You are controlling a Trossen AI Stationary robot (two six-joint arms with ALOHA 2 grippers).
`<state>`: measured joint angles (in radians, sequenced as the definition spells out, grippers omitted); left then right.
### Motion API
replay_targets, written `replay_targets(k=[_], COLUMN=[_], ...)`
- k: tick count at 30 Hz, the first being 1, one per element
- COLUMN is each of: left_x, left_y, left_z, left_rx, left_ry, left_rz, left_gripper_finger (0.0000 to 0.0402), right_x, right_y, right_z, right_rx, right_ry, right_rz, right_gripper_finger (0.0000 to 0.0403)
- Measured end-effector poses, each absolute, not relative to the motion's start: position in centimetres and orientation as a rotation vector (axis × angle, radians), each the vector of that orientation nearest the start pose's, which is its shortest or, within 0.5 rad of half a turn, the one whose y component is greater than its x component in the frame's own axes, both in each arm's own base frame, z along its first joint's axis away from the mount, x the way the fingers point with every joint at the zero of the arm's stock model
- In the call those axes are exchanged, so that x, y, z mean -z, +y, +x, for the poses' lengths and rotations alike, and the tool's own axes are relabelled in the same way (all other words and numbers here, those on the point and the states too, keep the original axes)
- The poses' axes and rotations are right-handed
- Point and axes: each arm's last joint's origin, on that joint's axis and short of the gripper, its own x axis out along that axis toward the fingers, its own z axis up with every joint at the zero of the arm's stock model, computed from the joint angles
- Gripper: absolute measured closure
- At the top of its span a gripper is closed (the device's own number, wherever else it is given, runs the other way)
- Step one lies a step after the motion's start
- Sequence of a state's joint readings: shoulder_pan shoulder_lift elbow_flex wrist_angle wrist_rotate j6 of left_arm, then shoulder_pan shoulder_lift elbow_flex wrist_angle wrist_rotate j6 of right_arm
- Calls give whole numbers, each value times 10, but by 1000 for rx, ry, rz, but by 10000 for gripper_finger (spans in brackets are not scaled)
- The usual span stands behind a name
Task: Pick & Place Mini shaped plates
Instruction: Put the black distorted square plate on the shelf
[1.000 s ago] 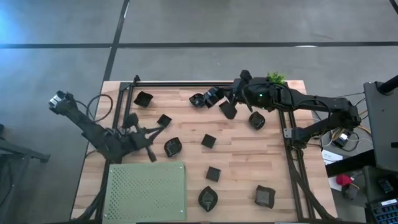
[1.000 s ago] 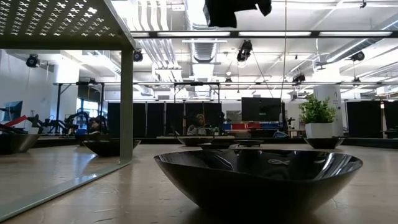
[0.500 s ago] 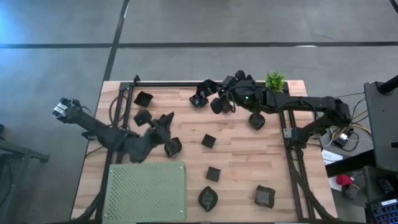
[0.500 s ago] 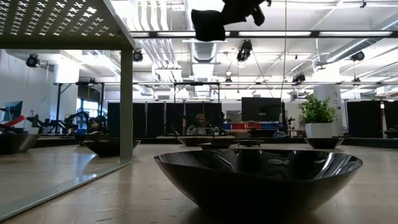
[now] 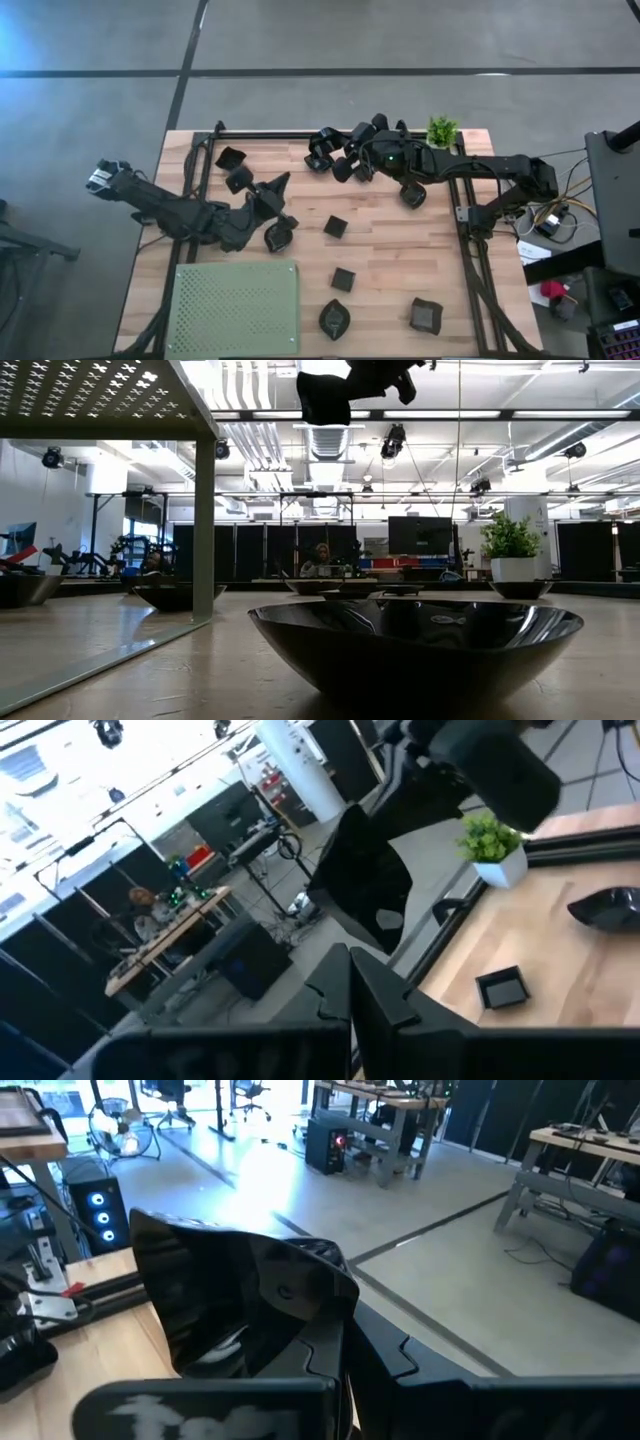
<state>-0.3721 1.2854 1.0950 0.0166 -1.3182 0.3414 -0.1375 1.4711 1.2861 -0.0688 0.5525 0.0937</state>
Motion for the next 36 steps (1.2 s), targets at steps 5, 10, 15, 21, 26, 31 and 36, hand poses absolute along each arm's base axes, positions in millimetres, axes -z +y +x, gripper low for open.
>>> replay_targets(k=[5,10,15,21,26,31,36], left_x=[-357,-355,-351,-353,-354,-353,-354], left_y=[-69,-64,-55,-44,-38,-32,-26], left_z=[264,270,277,285,290,293,294], left_rx=[-932,-894,-913,-970,-931,-944,-964], left_ry=[274,254,257,193,161,159,145], left_rz=[432,389,378,294,260,253,235], left_gripper_finger=[361,326,319,319,319,319,319], right_x=[-357,-359,-357,-358,-359,-360,-360], right_y=[-61,-60,-58,-53,-50,-50,-50], right_z=[330,330,334,337,338,338,338], right_rx=[697,689,672,656,645,643,642], right_ry=[219,203,200,184,168,161,161], right_rz=[37,38,21,7,3,0,-9], right_gripper_finger=[394,394,394,394,394,394,394])
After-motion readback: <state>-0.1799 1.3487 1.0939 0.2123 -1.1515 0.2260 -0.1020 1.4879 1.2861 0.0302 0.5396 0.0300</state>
